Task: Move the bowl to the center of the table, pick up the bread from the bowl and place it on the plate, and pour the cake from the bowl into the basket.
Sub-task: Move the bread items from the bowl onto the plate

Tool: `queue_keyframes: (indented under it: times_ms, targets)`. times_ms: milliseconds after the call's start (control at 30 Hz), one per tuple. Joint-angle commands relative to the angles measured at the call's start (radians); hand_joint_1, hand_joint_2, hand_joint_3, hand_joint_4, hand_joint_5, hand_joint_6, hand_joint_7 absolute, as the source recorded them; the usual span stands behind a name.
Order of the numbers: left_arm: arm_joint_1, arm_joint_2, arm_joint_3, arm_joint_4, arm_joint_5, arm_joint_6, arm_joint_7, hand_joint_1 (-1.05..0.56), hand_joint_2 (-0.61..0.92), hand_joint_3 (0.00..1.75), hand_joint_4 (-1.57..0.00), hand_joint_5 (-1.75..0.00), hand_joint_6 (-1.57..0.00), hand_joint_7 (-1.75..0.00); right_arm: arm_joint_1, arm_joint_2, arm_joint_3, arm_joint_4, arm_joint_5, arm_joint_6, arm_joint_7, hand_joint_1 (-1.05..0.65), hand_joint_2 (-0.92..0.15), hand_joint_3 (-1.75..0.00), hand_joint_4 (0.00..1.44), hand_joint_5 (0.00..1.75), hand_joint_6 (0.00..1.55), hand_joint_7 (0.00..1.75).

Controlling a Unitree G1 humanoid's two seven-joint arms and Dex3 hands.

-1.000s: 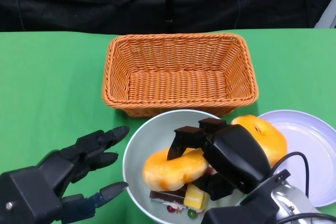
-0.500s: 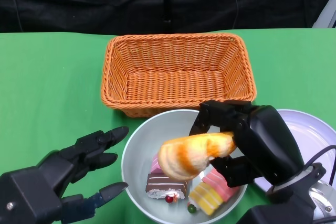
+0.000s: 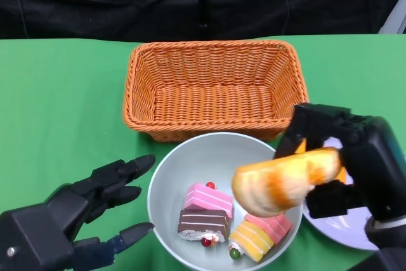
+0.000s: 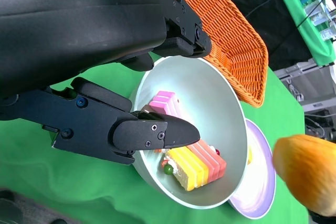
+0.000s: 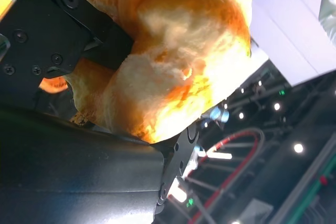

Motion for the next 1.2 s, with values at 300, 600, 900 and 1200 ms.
queue_keyframes:
  times_ms: [300,600,900,1200]
  targets:
    - [-0.011,0.015,0.014,0.026,-0.025,-0.012,-0.017,-0.51,0.92,0.36,-0.11,-0.57,-0.31,0.0,0.042,-0.047,-0.171,-0.047,0.027,0.003,0.02,-0.02,-0.07,-1.75,1.08,1.75,0.93,1.53]
    - [-0.009,0.032,0.029,0.015,-0.036,0.002,-0.014,-0.52,0.92,0.36,-0.1,-0.57,-0.31,0.0,0.081,-0.071,-0.253,-0.045,-0.039,0.063,0.02,0.0,-0.04,-1.75,1.07,1.75,0.92,1.53]
    - [-0.001,0.04,0.032,0.011,-0.048,-0.004,-0.016,-0.5,0.92,0.37,-0.11,-0.58,-0.32,0.0,0.092,-0.113,-0.277,-0.016,-0.099,0.176,0.061,-0.03,-0.06,-1.73,1.01,1.75,0.85,1.6]
    - [0.006,0.045,0.036,-0.002,-0.053,0.008,-0.02,-0.5,0.92,0.37,-0.12,-0.58,-0.31,0.0,0.075,-0.161,-0.248,0.079,-0.191,0.24,0.062,0.03,-0.17,-1.45,0.97,1.75,0.83,1.58]
